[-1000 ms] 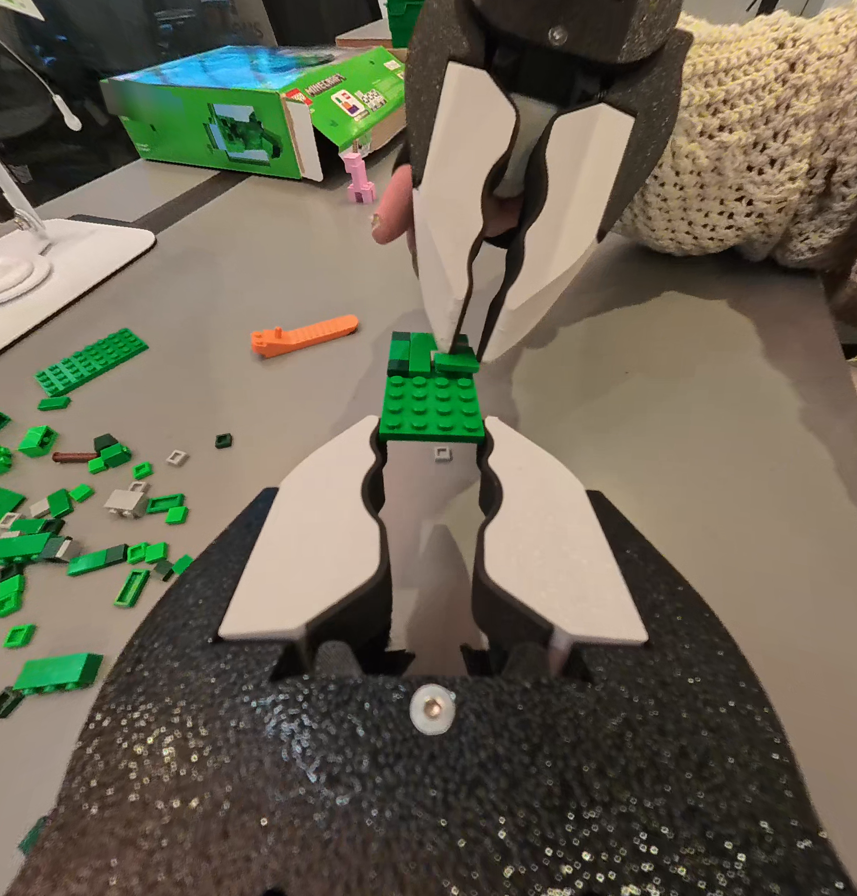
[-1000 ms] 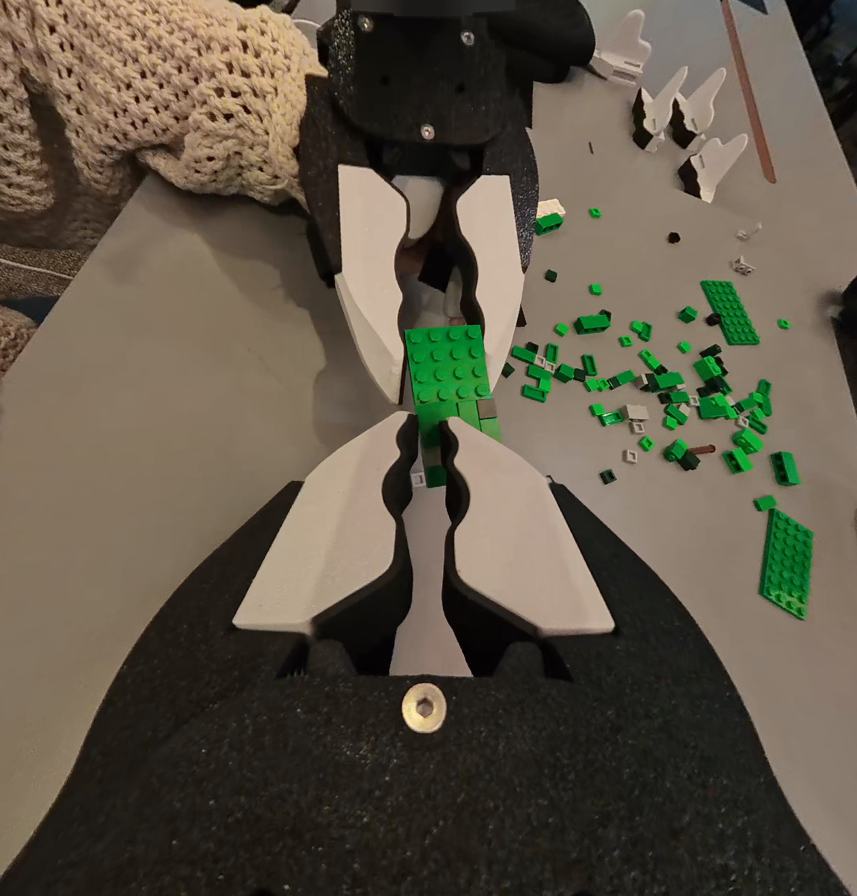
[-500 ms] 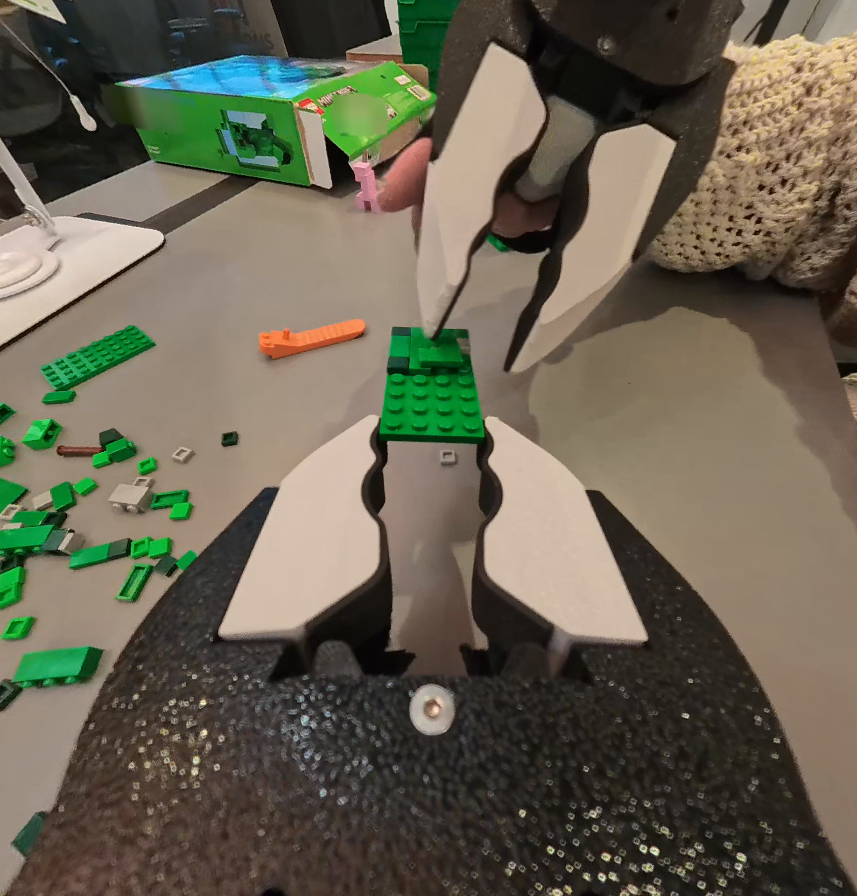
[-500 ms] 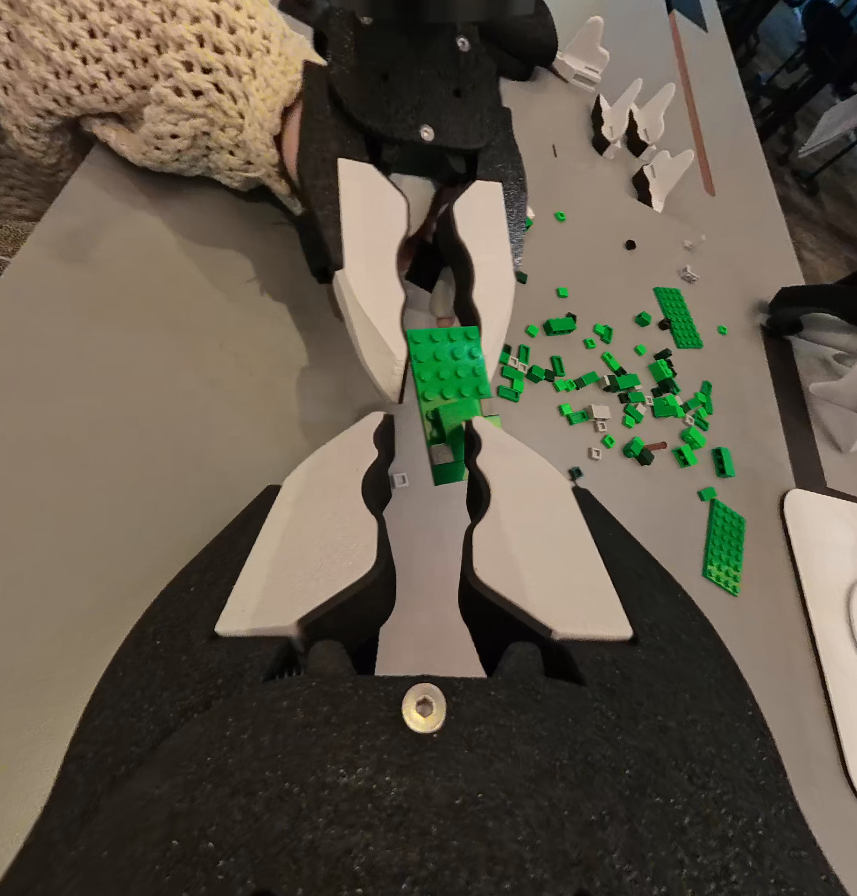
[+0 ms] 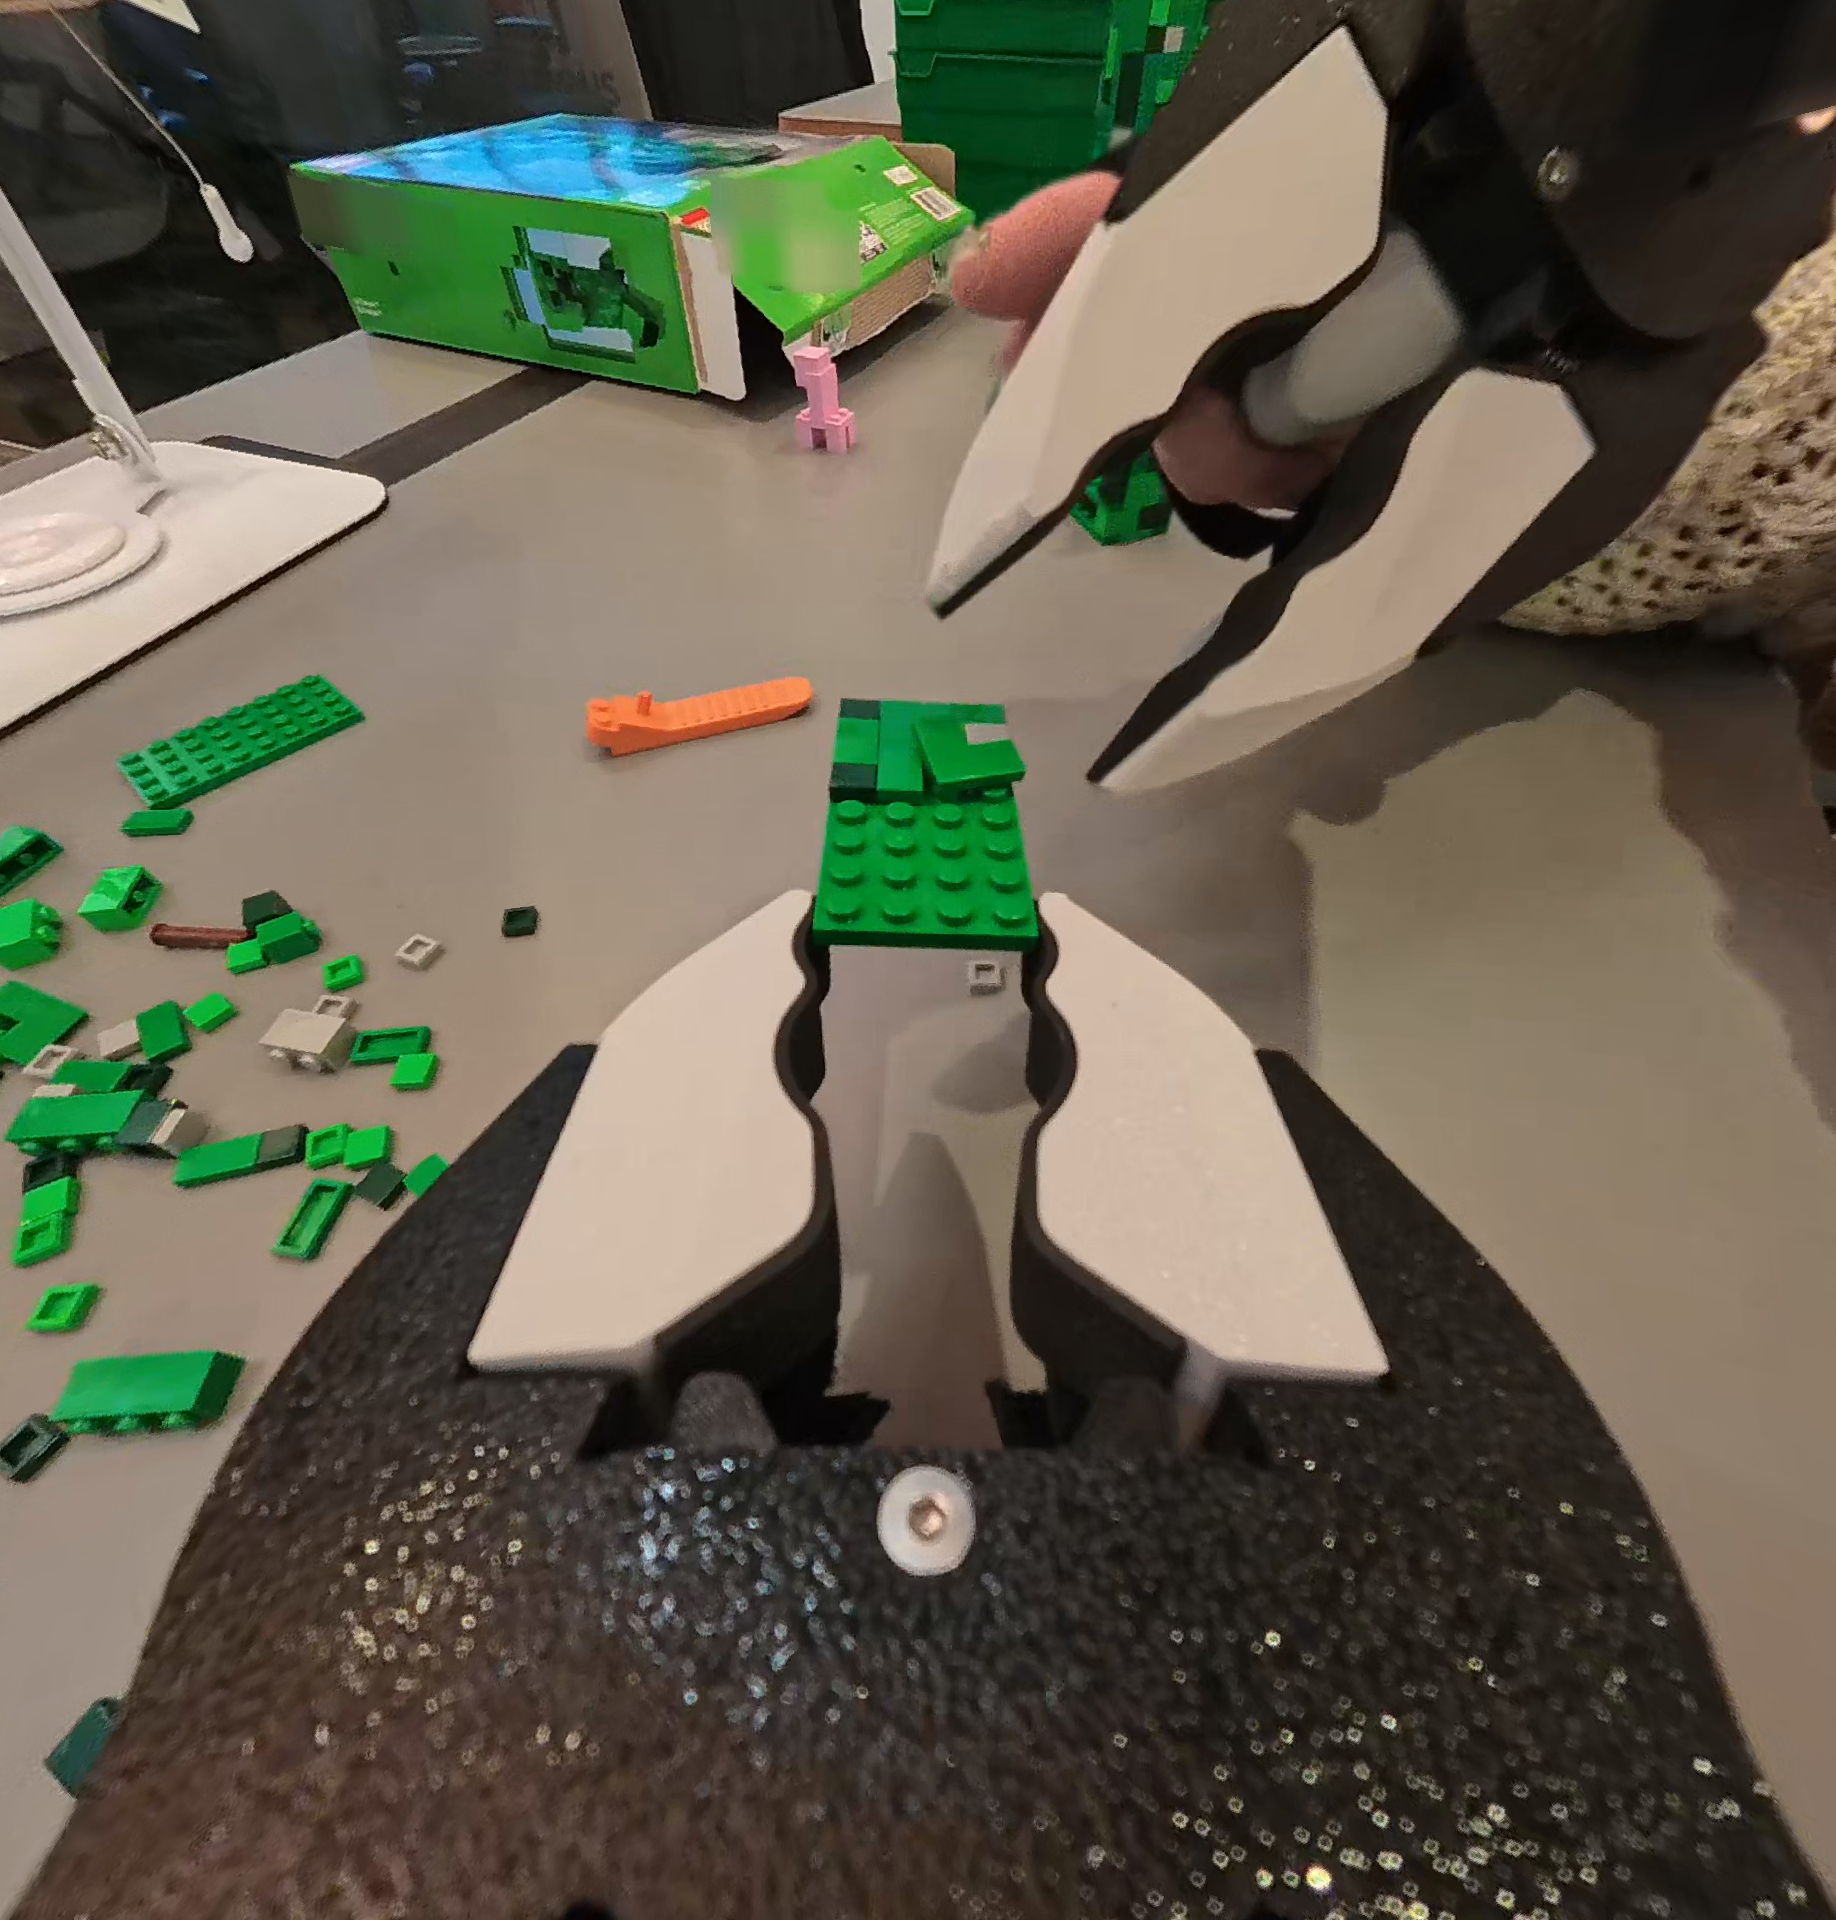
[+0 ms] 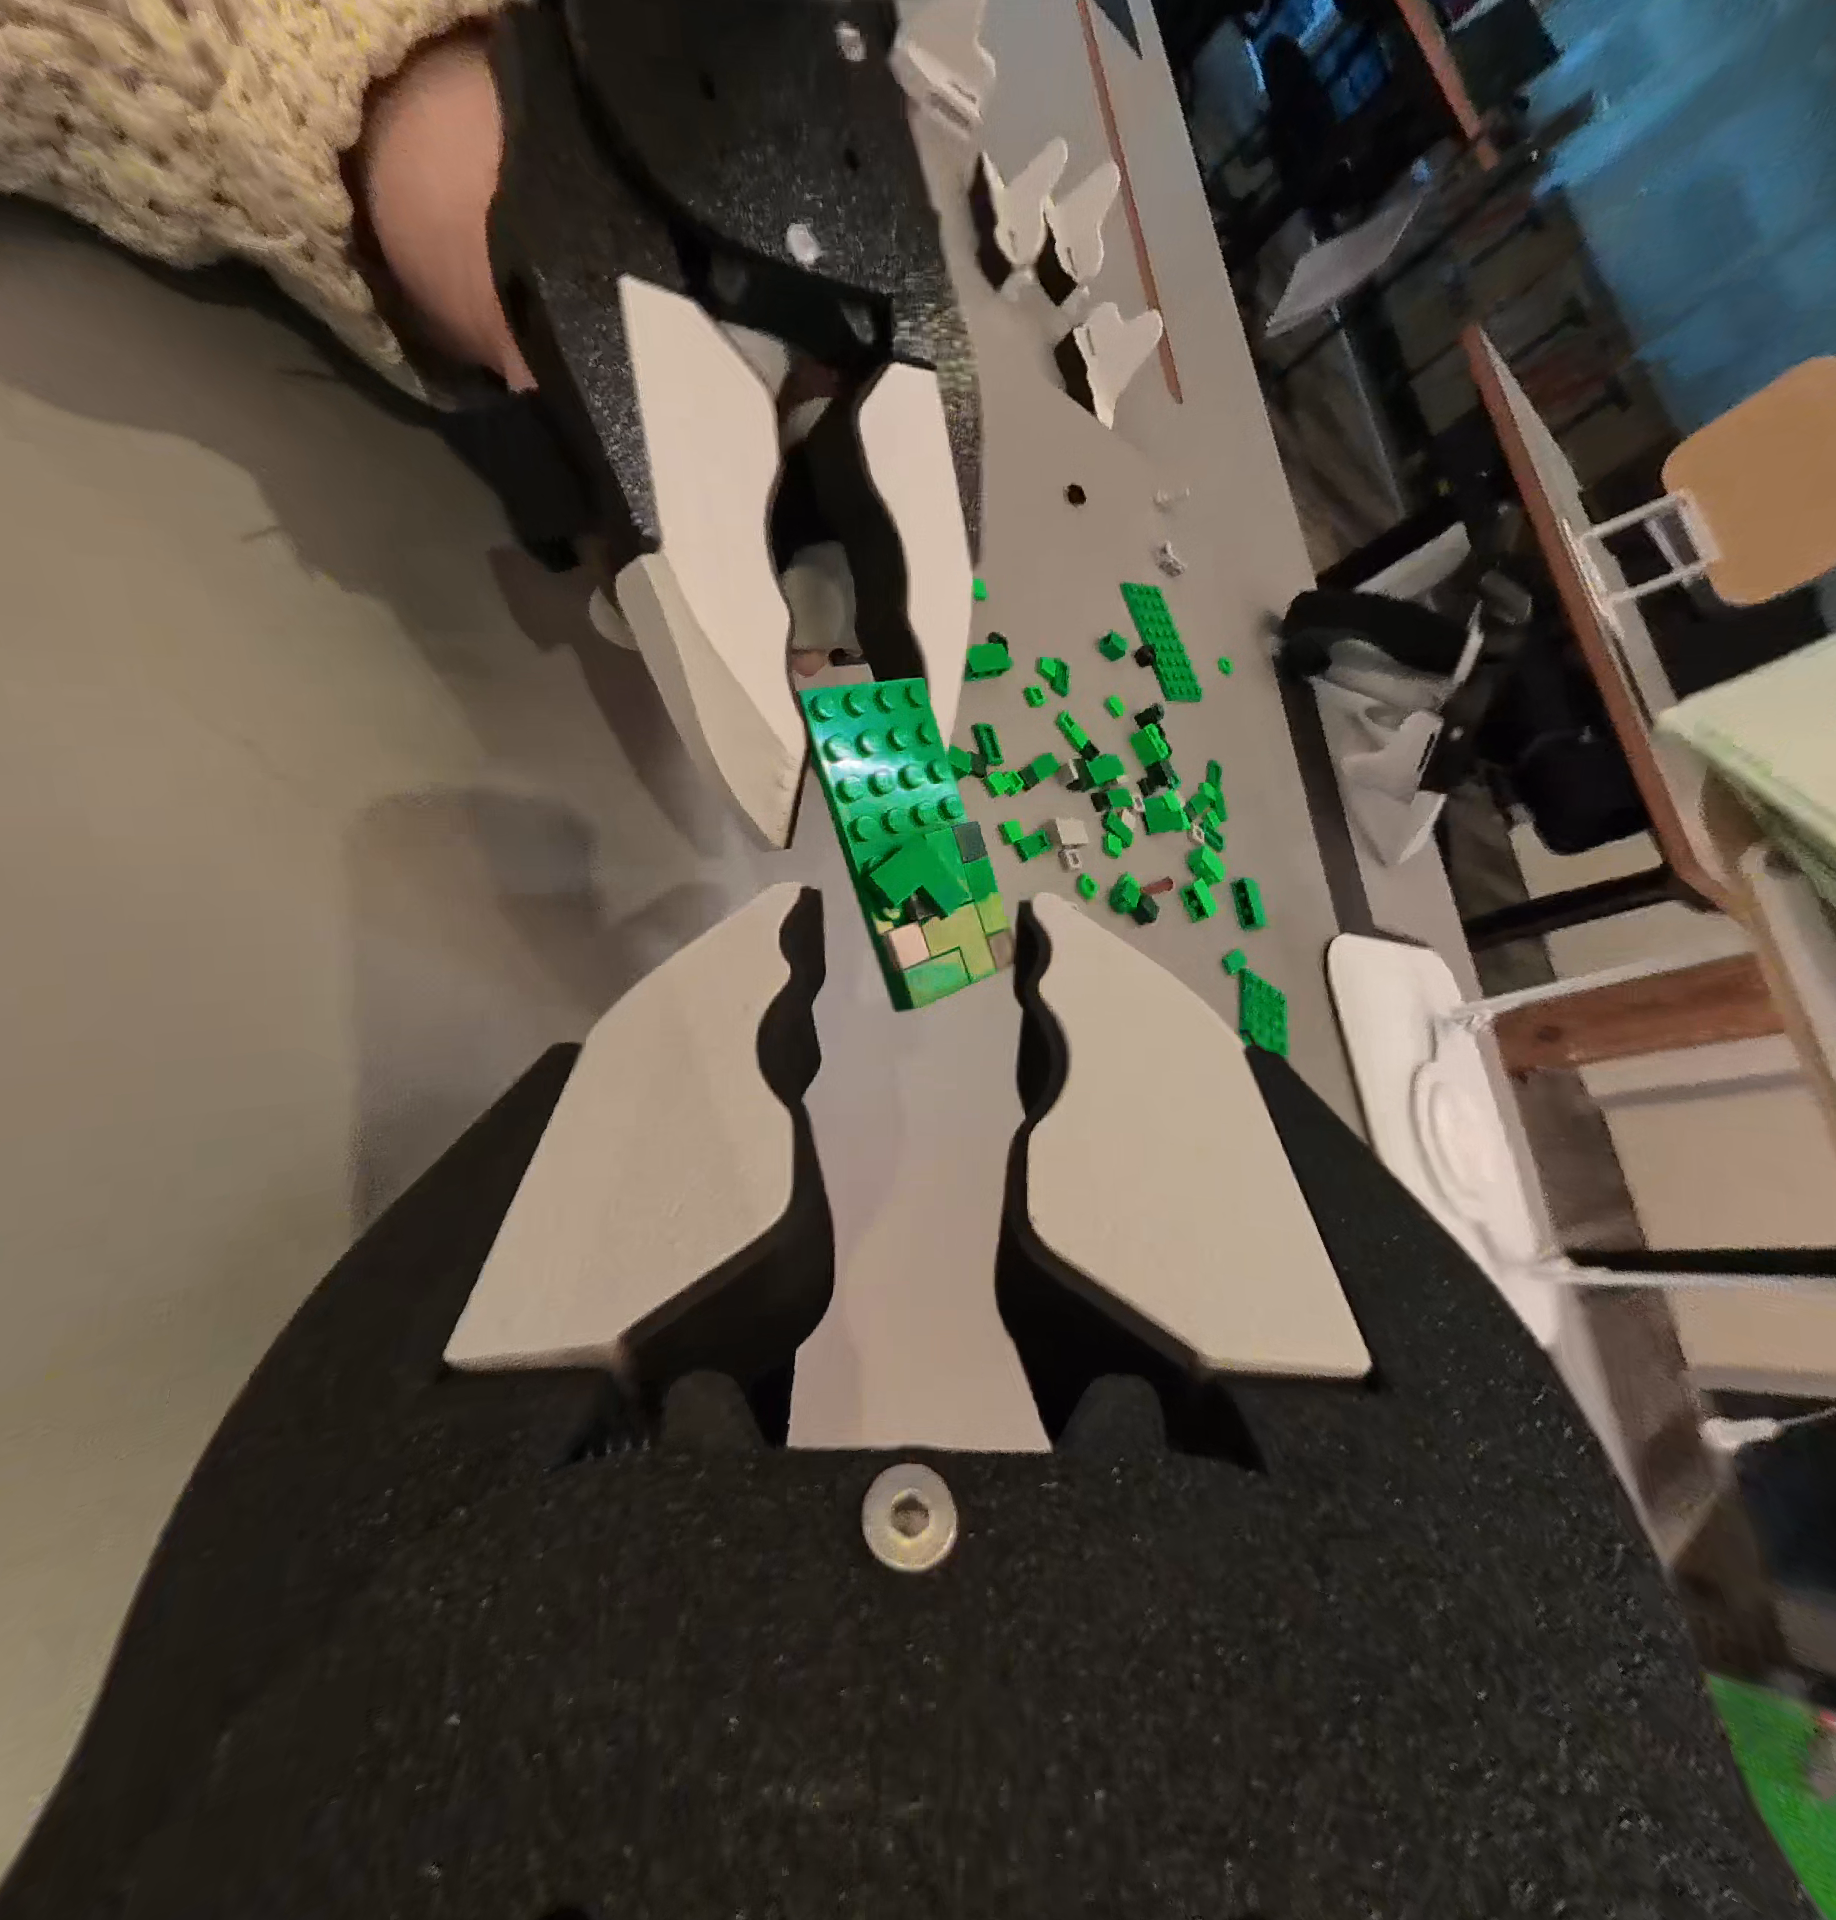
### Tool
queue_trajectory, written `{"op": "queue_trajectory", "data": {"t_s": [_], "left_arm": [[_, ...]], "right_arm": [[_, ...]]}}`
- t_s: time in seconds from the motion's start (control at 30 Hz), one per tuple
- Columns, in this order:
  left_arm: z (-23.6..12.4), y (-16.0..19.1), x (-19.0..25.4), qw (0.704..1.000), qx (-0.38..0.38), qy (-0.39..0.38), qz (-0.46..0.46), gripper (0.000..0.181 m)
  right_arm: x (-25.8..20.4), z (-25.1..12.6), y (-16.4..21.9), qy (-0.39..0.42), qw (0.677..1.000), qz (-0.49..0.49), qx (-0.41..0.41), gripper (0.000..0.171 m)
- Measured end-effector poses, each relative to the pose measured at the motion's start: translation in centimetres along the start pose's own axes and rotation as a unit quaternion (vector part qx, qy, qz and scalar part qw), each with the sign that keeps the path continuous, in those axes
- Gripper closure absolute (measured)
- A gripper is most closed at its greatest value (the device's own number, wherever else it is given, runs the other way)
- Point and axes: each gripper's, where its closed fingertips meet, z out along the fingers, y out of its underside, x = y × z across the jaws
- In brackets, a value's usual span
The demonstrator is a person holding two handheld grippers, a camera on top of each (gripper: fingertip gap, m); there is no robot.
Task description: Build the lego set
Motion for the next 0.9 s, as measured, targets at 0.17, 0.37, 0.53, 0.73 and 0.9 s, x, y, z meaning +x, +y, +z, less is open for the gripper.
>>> {"op": "queue_trajectory", "data": {"t_s": [0.17,0.37,0.53,0.73,0.9], "left_arm": [[0.0,0.0,0.0,1.0,-0.001,-0.006,0.011,0.146],[0.2,0.0,0.3,1.0,-0.005,-0.006,0.027,0.146],[0.0,-0.3,0.3,1.0,0.004,0.001,0.02,0.146],[0.0,-0.2,1.0,1.0,0.004,0.025,0.016,0.146],[0.1,-0.3,1.9,0.998,0.01,0.052,0.024,0.146]], "right_arm": [[0.9,-0.5,-0.5,-0.065,0.973,0.221,0.016,0.143],[-0.2,0.7,-0.3,-0.089,0.965,0.245,-0.011,0.144],[-0.5,1.0,0.1,-0.092,0.971,0.218,-0.034,0.149],[-1.2,0.8,-0.2,-0.128,0.983,0.126,-0.031,0.152],[-2.1,0.1,-0.6,-0.189,0.98,0.07,-0.009,0.152]]}}
